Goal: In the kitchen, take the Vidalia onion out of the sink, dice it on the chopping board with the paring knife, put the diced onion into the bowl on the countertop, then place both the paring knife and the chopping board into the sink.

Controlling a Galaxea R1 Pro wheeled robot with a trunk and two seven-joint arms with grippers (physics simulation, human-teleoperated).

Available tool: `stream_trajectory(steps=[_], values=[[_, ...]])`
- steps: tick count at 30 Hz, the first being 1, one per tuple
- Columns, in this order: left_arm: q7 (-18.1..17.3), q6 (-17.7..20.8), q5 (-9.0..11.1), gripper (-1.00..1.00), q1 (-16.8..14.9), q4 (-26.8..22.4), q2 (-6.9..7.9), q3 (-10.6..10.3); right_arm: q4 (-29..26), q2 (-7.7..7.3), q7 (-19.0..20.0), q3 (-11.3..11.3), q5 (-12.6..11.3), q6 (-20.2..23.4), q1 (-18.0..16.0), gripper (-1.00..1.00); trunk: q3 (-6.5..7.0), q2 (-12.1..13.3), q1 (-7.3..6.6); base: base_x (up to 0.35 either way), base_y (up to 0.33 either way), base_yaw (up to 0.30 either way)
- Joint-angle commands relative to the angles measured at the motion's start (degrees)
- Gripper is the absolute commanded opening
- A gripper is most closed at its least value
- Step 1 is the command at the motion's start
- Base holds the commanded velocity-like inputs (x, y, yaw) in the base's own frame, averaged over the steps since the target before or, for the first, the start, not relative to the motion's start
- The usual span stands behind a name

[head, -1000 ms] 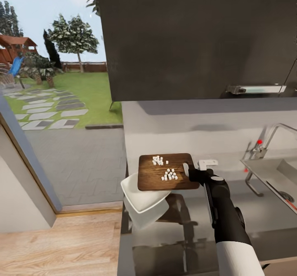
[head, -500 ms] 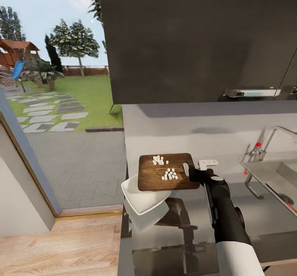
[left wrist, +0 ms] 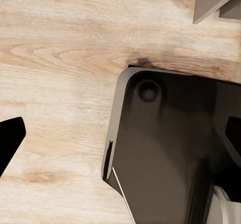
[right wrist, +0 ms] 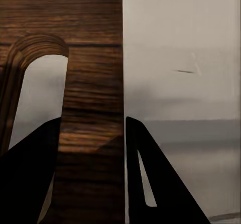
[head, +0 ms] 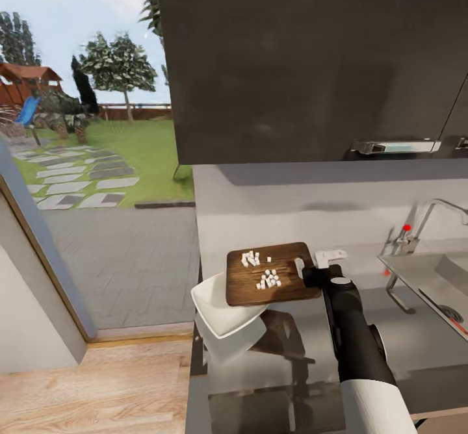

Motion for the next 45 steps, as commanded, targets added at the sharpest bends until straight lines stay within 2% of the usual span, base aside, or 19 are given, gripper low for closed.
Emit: stream_trajectory(steps=[1,4,9,14,22,45], values=[[-0.3,0.0,0.6,1.0,0.0,-0.1,0.03,-0.1,-0.1,0.06,0.6,-0.1,0.7,-0.4,-0.1,-1.0,-0.12,-0.1,0.04,0.0,0.0,0.0],[-0.3,0.0,0.6,1.0,0.0,-0.1,0.03,-0.1,-0.1,0.06,0.5,-0.1,0.7,-3.2,-0.1,-1.0,-0.12,-0.1,0.04,0.0,0.0,0.0],[-0.3,0.0,0.6,1.0,0.0,-0.1,0.06,-0.1,-0.1,0.06,0.5,0.1,0.7,-4.1,-0.1,-1.0,-0.12,-0.1,0.04,0.0,0.0,0.0],[-0.3,0.0,0.6,1.0,0.0,0.0,0.11,-0.1,-0.1,0.06,0.0,4.6,0.9,-4.2,-0.1,-1.0,-0.12,-0.1,0.04,0.0,0.0,0.0],[-0.3,0.0,0.6,1.0,0.0,0.0,0.2,-0.1,-0.1,0.06,-0.1,7.1,0.8,-4.4,-0.1,-1.0,-0.12,-0.1,0.04,0.0,0.0,0.0],[-0.3,0.0,0.5,1.0,0.0,0.6,0.09,0.0,-0.4,0.06,0.2,7.4,0.6,-3.8,-0.1,-1.0,-0.12,-0.1,0.04,0.0,0.0,0.0]])
